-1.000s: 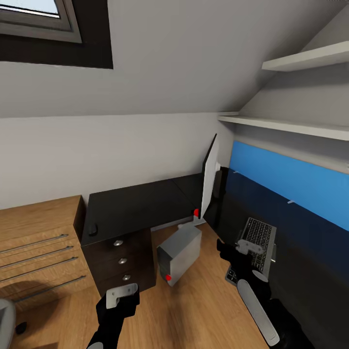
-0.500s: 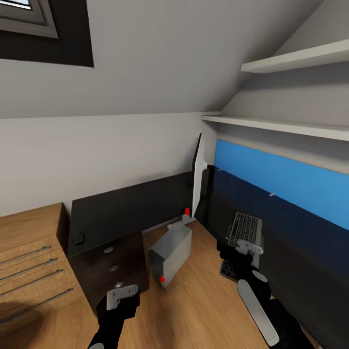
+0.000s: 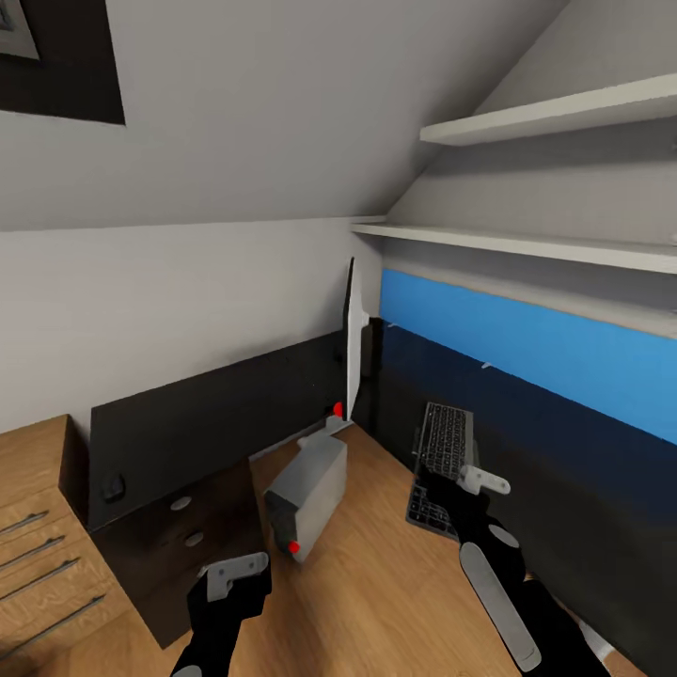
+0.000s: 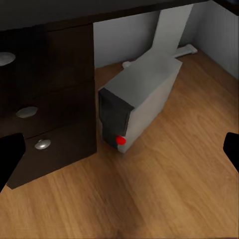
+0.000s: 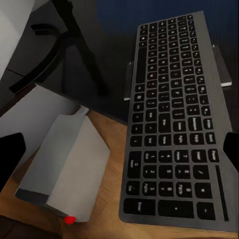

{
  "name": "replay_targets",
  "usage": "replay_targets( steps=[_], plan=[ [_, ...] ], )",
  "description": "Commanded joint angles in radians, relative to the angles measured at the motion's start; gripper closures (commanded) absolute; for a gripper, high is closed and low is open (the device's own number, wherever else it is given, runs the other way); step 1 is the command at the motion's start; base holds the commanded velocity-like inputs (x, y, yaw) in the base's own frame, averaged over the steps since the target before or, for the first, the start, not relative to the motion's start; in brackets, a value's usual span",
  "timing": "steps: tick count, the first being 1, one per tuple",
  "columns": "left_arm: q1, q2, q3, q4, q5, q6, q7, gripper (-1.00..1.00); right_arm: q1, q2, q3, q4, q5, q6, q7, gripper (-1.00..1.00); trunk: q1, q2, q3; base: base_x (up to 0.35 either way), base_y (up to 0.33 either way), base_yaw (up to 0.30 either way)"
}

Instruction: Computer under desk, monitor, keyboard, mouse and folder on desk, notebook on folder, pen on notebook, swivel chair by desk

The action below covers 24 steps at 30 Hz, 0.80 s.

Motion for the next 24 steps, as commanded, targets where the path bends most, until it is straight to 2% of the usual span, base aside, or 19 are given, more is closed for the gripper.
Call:
replay_targets(
  steps=[1, 9, 16, 24],
  plan=[
    [0.000, 0.000, -0.001, -0.002, 0.008, 0.003, 0.006, -1.00, -0.002, -0.001, 0.003, -0.001, -0.006, 0.003, -0.008, -1.00, 0.000, -0.001, -0.001, 0.000, 0.319, -0.296],
    [0.000, 0.000, -0.001, -0.002, 0.008, 0.003, 0.006, -1.00, -0.002, -0.001, 0.003, 0.000, -0.006, 0.002, -0.008, -1.00, 0.000, -0.001, -0.001, 0.000, 0.299, -0.296],
    [0.000, 0.000, -0.001, -0.002, 0.008, 0.004, 0.006, -1.00, -0.001, -0.001, 0.003, 0.000, -0.006, 0.002, -0.008, -1.00, 0.000, -0.001, -0.001, -0.010, 0.104, -0.296],
    [0.000, 0.000, -0.001, -0.002, 0.008, 0.003, 0.006, -1.00, -0.002, -0.001, 0.004, 0.000, -0.007, 0.002, -0.009, -1.00, 0.000, -0.001, -0.001, -0.142, 0.190, -0.280]
  ],
)
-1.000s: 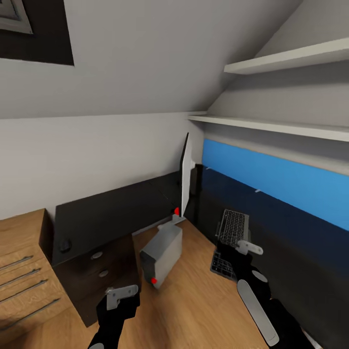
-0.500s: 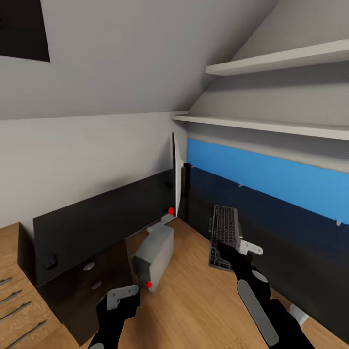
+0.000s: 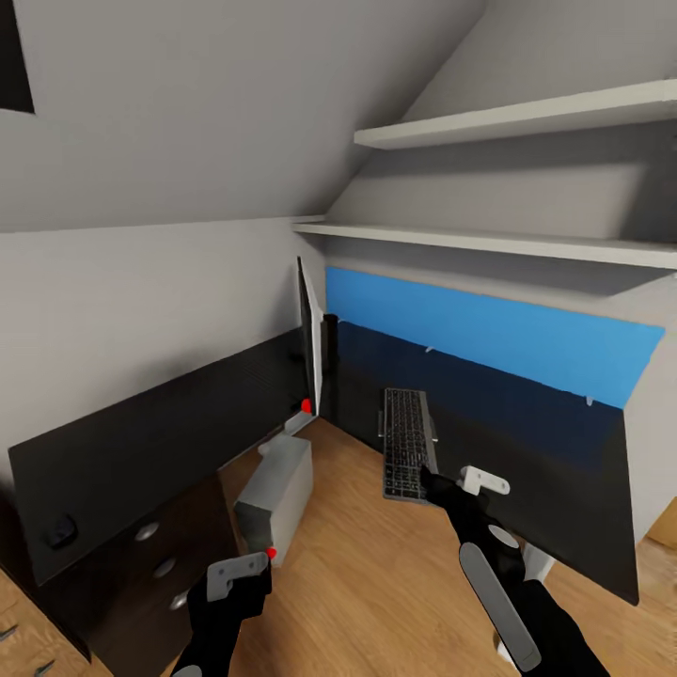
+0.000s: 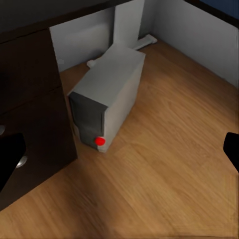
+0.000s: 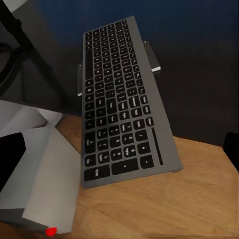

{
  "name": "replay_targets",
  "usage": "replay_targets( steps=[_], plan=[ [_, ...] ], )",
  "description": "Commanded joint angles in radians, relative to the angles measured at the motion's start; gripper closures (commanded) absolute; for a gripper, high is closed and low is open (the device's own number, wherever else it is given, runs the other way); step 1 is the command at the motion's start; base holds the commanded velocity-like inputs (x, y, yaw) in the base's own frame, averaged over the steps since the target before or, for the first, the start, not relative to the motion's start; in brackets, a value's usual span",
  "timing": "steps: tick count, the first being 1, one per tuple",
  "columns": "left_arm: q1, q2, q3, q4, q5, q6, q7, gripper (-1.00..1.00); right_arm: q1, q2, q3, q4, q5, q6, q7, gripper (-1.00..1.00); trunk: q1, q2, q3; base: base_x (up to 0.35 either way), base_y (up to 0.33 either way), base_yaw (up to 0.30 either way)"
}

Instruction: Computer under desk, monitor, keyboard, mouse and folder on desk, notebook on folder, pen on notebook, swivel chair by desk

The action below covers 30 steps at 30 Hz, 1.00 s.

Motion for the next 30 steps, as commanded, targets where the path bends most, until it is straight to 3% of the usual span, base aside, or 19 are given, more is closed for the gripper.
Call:
replay_targets(
  steps=[1, 22, 26, 30],
  plan=[
    [0.000, 0.000, -0.001, -0.002, 0.008, 0.003, 0.006, -1.00, -0.001, -0.001, 0.003, -0.002, -0.006, 0.003, -0.009, -1.00, 0.000, -0.001, -0.001, -0.057, 0.118, -0.121],
    [0.000, 0.000, -0.006, -0.006, 0.010, 0.001, 0.006, -1.00, -0.001, 0.003, 0.003, 0.004, -0.011, 0.005, -0.004, -1.00, 0.004, -0.008, -0.004, -0.007, 0.015, -0.015],
    [0.000, -0.001, -0.009, -0.007, 0.010, 0.001, 0.007, -1.00, -0.001, 0.004, 0.002, 0.026, -0.055, 0.004, 0.002, -1.00, 0.019, -0.036, -0.017, 0.000, 0.000, 0.000],
    [0.000, -0.001, -0.010, -0.008, 0.010, 0.001, 0.008, -1.00, -0.001, 0.001, -0.001, 0.047, -0.163, 0.003, 0.032, -1.00, 0.034, -0.064, -0.029, 0.000, 0.000, 0.000]
  ],
)
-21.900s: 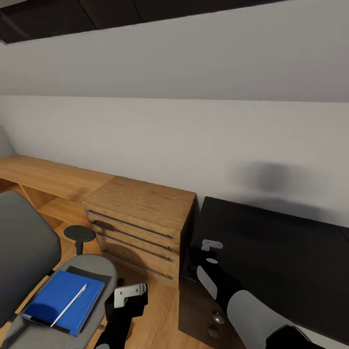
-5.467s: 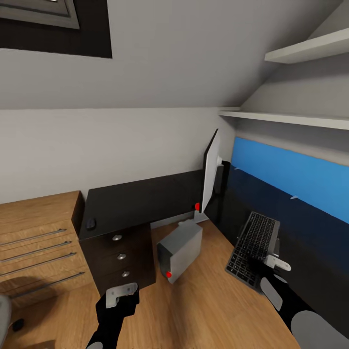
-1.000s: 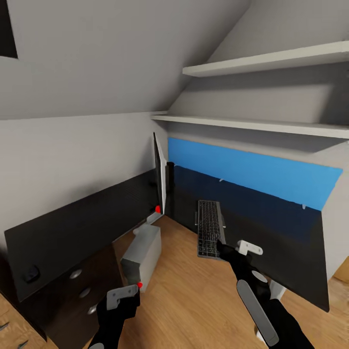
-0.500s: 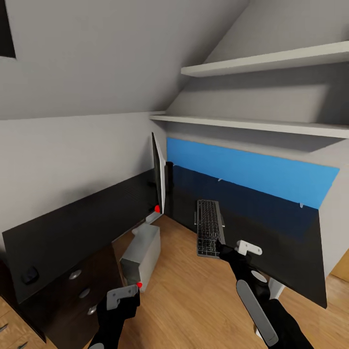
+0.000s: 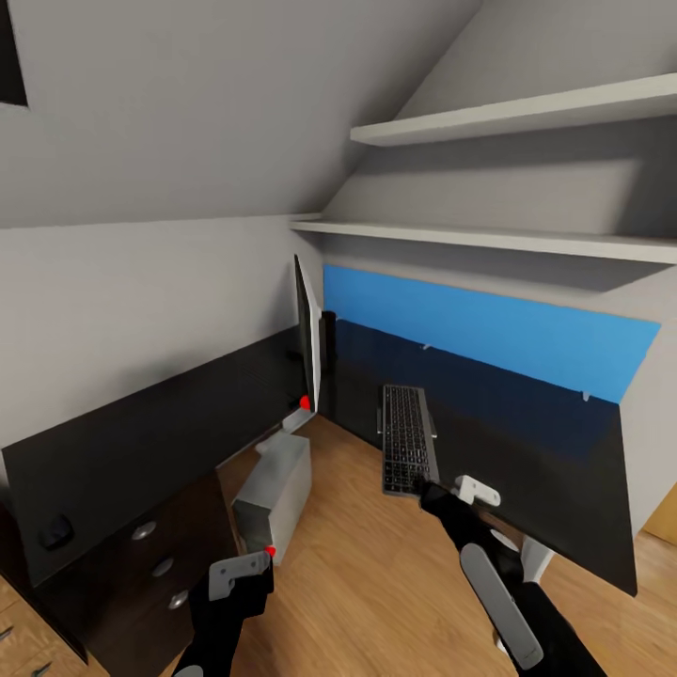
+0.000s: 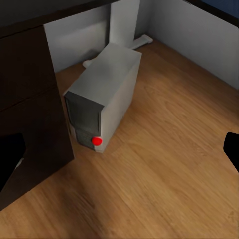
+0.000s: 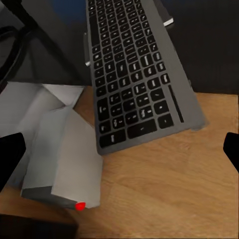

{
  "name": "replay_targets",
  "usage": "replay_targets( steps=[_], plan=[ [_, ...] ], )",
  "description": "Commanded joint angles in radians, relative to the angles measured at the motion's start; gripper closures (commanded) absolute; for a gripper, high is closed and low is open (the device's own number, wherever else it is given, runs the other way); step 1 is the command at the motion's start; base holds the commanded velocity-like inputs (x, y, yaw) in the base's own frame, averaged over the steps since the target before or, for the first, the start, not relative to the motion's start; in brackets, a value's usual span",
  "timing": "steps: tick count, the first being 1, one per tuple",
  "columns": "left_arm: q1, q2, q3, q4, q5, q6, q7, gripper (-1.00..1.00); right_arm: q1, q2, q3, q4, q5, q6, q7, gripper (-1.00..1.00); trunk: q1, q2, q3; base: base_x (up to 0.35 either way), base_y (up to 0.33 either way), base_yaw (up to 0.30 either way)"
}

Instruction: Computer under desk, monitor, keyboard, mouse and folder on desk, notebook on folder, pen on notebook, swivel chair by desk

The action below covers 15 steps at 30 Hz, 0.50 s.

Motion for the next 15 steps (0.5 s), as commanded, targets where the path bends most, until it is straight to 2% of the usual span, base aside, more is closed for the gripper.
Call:
replay_targets(
  steps=[1, 2, 4, 5, 8, 10, 12, 14, 15],
  plan=[
    [0.000, 0.000, -0.001, -0.002, 0.008, 0.003, 0.006, -1.00, -0.001, -0.002, 0.001, 0.007, -0.045, 0.002, 0.010, -1.00, 0.004, -0.008, -0.004, 0.000, 0.000, 0.000],
    [0.000, 0.000, -0.001, -0.002, 0.008, 0.003, 0.006, -1.00, -0.001, -0.003, 0.001, 0.013, -0.062, 0.002, 0.020, -1.00, 0.008, -0.015, -0.007, 0.000, 0.000, 0.000],
    [0.000, 0.000, -0.001, -0.002, 0.008, 0.003, 0.007, -1.00, -0.001, -0.006, -0.002, 0.044, -0.147, 0.004, 0.086, -1.00, 0.016, -0.029, -0.014, 0.000, 0.000, 0.000],
    [0.000, 0.000, -0.001, -0.002, 0.008, 0.003, 0.007, -1.00, -0.001, -0.007, -0.002, 0.049, -0.164, 0.005, 0.101, -1.00, 0.019, -0.036, -0.017, 0.000, 0.000, 0.000],
    [0.000, 0.000, -0.001, -0.002, 0.008, 0.003, 0.007, -1.00, 0.000, -0.014, -0.004, 0.068, -0.256, 0.009, 0.169, -1.00, 0.031, -0.057, -0.026, 0.000, 0.000, 0.000],
    [0.000, 0.000, -0.001, -0.002, 0.008, 0.003, 0.007, -1.00, 0.000, -0.020, -0.004, 0.080, -0.293, 0.009, 0.189, -1.00, 0.039, -0.071, -0.032, 0.000, 0.000, 0.000],
    [0.000, 0.000, -0.001, -0.002, 0.008, 0.003, 0.007, -1.00, 0.000, -0.037, -0.004, 0.104, -0.368, 0.010, 0.217, -1.00, 0.046, -0.085, -0.039, 0.000, 0.000, 0.000],
    [0.000, 0.000, -0.001, -0.002, 0.008, 0.003, 0.007, -1.00, 0.000, -0.045, -0.004, 0.112, -0.403, 0.010, 0.229, -1.00, 0.054, -0.099, -0.045, 0.000, 0.000, 0.000],
    [0.000, 0.000, -0.001, -0.002, 0.008, 0.003, 0.007, -1.00, 0.000, -0.053, -0.005, 0.117, -0.435, 0.009, 0.238, -1.00, 0.058, -0.106, -0.048, 0.000, 0.000, 0.000]
  ],
)
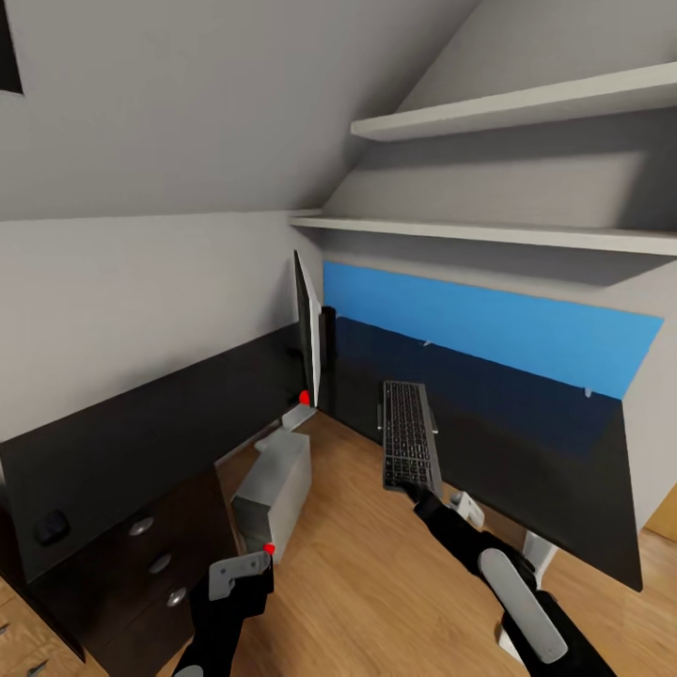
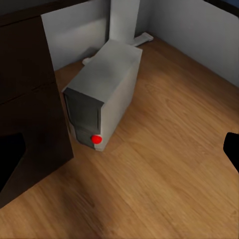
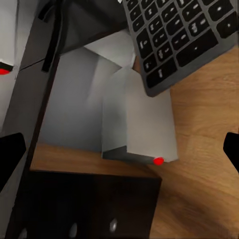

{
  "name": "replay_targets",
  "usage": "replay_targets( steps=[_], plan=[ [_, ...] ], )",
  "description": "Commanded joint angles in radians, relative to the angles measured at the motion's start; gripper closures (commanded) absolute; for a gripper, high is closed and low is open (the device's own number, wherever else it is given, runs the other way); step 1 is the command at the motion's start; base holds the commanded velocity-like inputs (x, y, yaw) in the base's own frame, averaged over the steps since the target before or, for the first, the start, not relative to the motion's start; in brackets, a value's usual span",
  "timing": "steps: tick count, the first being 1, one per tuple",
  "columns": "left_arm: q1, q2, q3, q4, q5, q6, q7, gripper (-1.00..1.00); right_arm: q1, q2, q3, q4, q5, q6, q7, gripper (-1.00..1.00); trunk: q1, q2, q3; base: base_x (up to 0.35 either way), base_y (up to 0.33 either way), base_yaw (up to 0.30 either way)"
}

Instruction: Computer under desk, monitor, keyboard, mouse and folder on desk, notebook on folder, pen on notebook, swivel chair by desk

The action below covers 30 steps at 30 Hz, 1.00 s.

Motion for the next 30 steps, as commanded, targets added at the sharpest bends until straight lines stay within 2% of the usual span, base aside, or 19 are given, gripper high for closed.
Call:
replay_targets(
  steps=[1, 2, 4, 12, 16, 24, 30],
  plan=[
    [0.000, 0.000, -0.001, -0.002, 0.008, 0.003, 0.006, -1.00, -0.001, -0.010, 0.002, 0.002, -0.036, 0.000, -0.001, -1.00, 0.004, -0.008, -0.004, 0.000, 0.000, 0.000],
    [0.000, 0.000, -0.001, -0.002, 0.008, 0.003, 0.006, -1.00, -0.001, -0.021, 0.001, 0.009, -0.063, -0.002, 0.005, -1.00, 0.008, -0.015, -0.007, 0.000, 0.000, 0.000],
    [0.000, 0.000, -0.001, -0.001, 0.008, 0.003, 0.006, -1.00, -0.001, -0.033, 0.001, 0.019, -0.088, -0.008, 0.013, -1.00, 0.016, -0.029, -0.014, 0.000, 0.000, 0.000],
    [0.000, 0.000, -0.001, 0.001, 0.006, 0.003, 0.007, -1.00, 0.000, -0.036, 0.001, 0.017, -0.088, -0.016, 0.035, -1.00, 0.046, -0.085, -0.039, 0.000, 0.000, 0.000],
    [0.000, 0.000, -0.001, 0.001, 0.006, 0.003, 0.006, -1.00, -0.001, -0.035, 0.002, 0.022, -0.087, -0.063, 0.118, -1.00, 0.062, -0.113, -0.051, 0.000, 0.000, 0.000],
    [0.000, 0.000, -0.002, 0.001, 0.006, 0.003, 0.007, -1.00, -0.001, -0.030, 0.007, 0.108, -0.086, -0.279, 0.326, -1.00, 0.092, -0.169, -0.076, 0.000, 0.000, 0.000],
    [0.000, 0.000, -0.002, 0.001, 0.006, 0.003, 0.007, -1.00, 0.000, -0.030, 0.005, 0.120, -0.088, -0.311, 0.360, -1.00, 0.115, -0.211, -0.095, 0.000, 0.000, 0.000]
  ],
)
